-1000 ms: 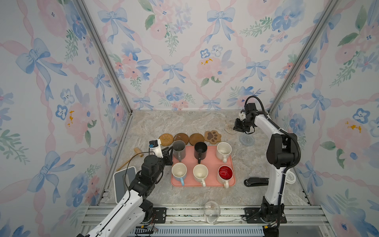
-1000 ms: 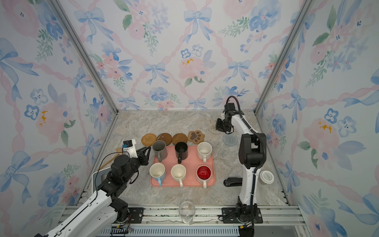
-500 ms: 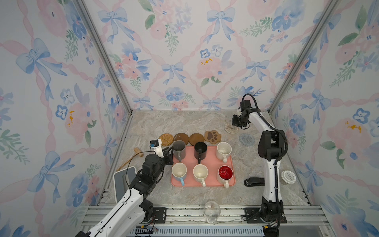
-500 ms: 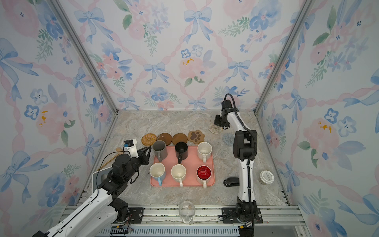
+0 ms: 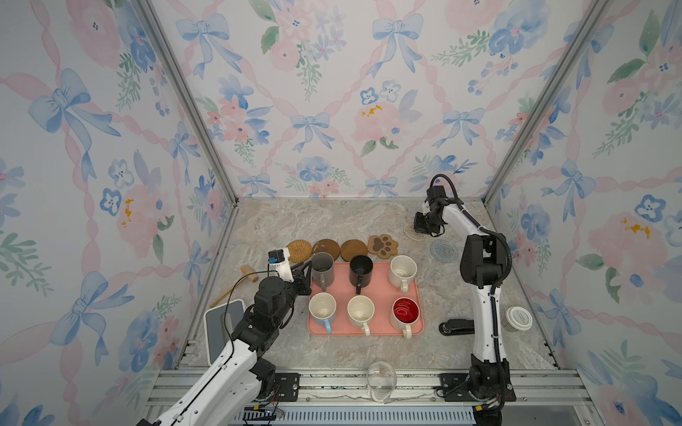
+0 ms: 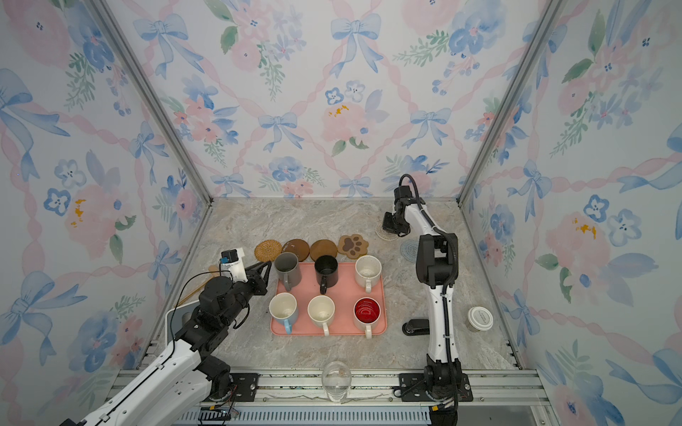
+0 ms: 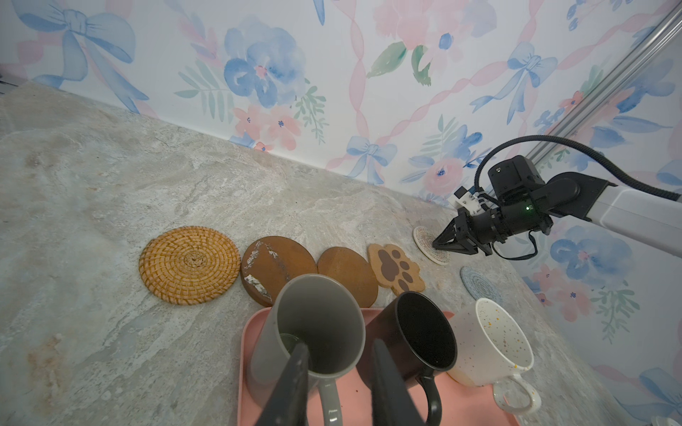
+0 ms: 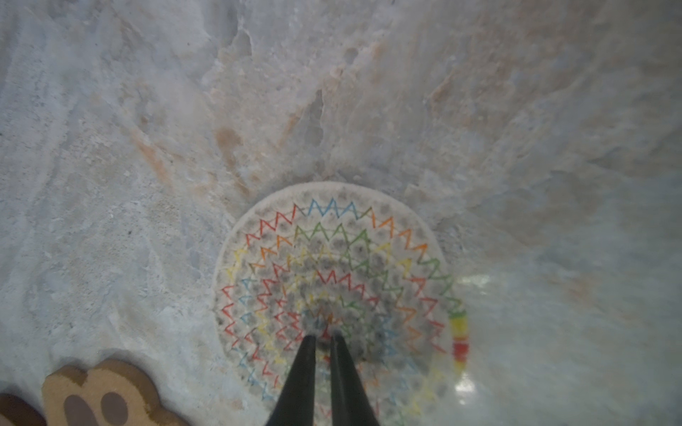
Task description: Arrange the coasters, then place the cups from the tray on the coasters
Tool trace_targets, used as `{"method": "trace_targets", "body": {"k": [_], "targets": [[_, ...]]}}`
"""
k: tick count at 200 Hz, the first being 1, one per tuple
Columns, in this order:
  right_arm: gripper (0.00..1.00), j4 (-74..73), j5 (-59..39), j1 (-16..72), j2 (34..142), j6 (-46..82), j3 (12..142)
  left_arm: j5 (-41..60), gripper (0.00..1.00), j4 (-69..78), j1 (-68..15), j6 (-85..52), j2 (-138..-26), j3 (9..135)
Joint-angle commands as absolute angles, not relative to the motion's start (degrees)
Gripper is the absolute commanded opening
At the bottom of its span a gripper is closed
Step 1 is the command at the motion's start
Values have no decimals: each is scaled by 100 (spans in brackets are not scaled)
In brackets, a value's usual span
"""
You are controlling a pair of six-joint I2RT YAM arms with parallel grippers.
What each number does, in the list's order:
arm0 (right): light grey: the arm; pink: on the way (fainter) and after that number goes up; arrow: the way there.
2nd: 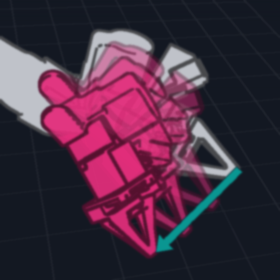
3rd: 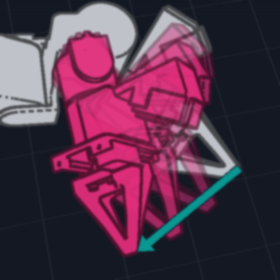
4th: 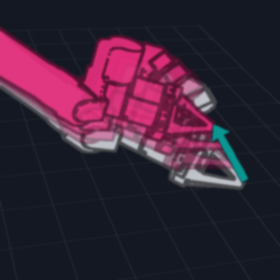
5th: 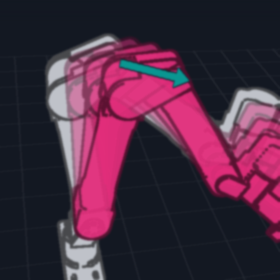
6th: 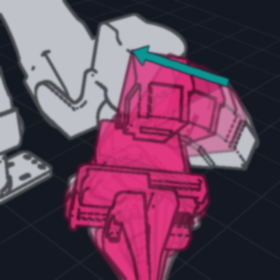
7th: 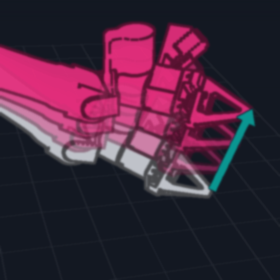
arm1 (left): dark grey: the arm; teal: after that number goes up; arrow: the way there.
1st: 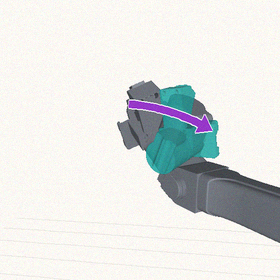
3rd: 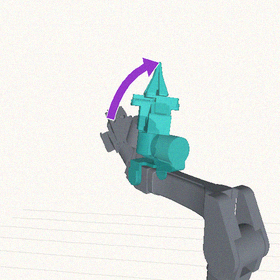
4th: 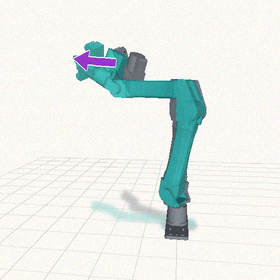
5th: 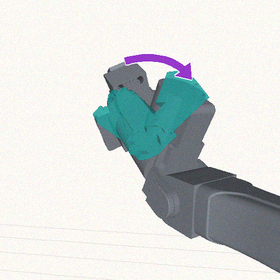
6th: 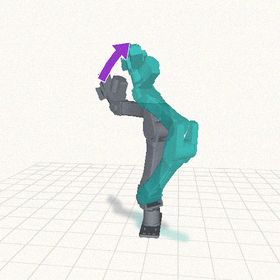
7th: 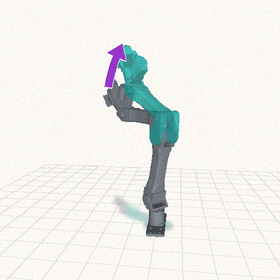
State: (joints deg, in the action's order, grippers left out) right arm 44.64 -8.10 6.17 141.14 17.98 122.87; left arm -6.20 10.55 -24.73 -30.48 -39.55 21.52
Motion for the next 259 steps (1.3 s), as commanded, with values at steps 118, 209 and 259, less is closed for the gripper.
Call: {"method": "trace_targets", "body": {"k": [118,209,259], "targets": [[15,4481,-755,843,13152,1723,10209,-746,27,830,-2483,-2925,-3551,2110],[16,4378,-585,1061,12898,1804,9729,-697,27,809,-2487,-2928,-3383,2141],[15,4285,-543,1021,12741,1848,9416,-686,27,823,-2487,-2936,-3410,2135]]}}
